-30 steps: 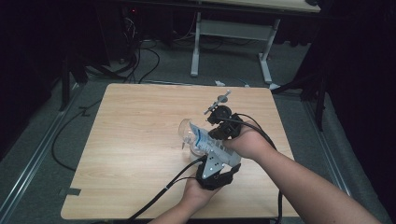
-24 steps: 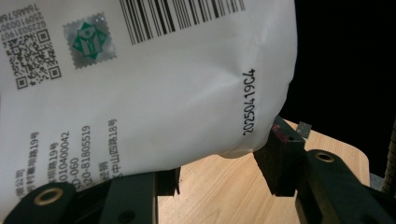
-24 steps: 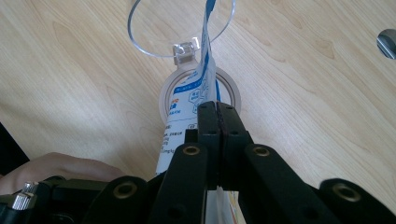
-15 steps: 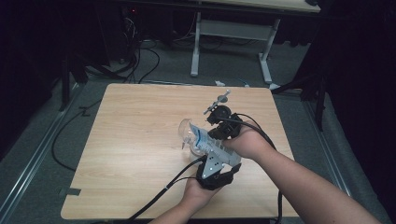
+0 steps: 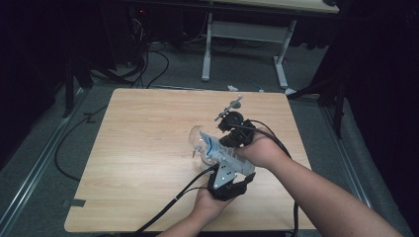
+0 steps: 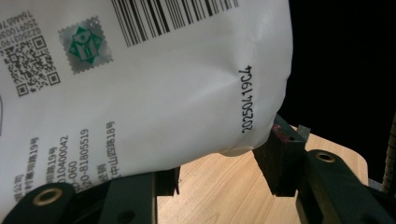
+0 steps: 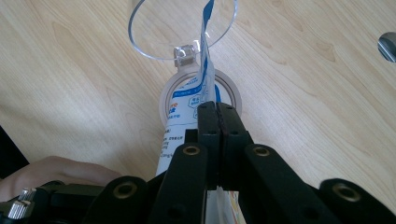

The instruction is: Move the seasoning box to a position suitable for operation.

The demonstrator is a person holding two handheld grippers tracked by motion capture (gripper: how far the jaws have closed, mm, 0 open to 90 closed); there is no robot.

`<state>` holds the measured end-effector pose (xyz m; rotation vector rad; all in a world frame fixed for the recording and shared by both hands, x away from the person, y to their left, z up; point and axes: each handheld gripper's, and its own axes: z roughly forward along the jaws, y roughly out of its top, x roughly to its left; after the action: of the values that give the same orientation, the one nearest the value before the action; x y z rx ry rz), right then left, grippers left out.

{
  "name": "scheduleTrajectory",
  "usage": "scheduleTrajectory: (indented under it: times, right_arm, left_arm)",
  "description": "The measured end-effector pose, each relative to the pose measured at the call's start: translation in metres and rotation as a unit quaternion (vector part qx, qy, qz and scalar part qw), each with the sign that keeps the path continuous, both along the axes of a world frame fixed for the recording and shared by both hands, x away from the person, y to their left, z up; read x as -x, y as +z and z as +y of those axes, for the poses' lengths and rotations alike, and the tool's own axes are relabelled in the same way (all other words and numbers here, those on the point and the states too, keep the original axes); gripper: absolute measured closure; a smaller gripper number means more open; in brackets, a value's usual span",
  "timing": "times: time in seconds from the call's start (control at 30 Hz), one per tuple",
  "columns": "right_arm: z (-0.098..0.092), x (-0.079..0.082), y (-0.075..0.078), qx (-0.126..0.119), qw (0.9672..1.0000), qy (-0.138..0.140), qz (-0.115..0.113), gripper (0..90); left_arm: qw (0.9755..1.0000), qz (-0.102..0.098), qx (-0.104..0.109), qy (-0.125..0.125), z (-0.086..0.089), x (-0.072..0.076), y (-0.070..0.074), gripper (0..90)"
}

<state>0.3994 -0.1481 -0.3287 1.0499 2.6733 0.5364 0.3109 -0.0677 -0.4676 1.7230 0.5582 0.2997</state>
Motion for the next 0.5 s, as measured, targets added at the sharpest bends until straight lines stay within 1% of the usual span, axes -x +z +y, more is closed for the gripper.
scheduleTrajectory:
  times: [0.5]
  right_arm:
    - [-0.0002,0.0004,0.0004,-0.004,1.0000,-0.003,0.001,89.7]
  left_arm:
    - [1.0000,-0.001,0.001,-0.001,0.0004,0.0009,0.0008,55.1]
